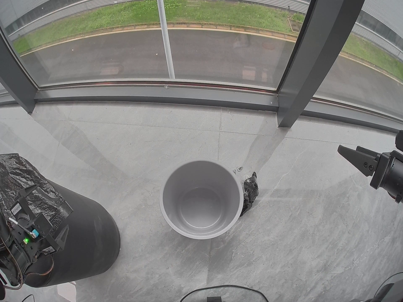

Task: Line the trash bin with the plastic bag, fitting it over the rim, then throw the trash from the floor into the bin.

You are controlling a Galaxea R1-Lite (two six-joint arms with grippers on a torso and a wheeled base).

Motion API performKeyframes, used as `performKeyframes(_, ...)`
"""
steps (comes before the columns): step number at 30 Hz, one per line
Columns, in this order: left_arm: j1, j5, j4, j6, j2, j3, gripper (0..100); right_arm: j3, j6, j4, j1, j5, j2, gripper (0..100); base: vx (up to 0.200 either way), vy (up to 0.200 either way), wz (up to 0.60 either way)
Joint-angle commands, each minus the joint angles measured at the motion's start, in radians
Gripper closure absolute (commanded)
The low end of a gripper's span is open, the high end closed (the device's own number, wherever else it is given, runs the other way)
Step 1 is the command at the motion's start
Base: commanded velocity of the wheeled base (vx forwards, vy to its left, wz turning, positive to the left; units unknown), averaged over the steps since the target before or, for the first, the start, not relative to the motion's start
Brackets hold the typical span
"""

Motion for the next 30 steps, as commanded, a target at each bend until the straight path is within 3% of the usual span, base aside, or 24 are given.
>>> performKeyframes(1,0.000,0.002,-0.002,-0.001,-0.001,0.002,0,0.000,0.002,-0.001,-0.004,0.000,0.001,0,0.000,0.000,0.00)
performKeyframes(19,0.022,0.024,-0.010,-0.010,0.039,-0.007,0,0.000,0.006,-0.002,-0.024,0.002,0.010,0,0.000,0.000,0.00)
performKeyframes(30,0.029,0.024,-0.186,-0.015,0.178,0.002,0,0.000,0.006,-0.002,-0.025,0.002,0.010,0,0.000,0.000,0.00)
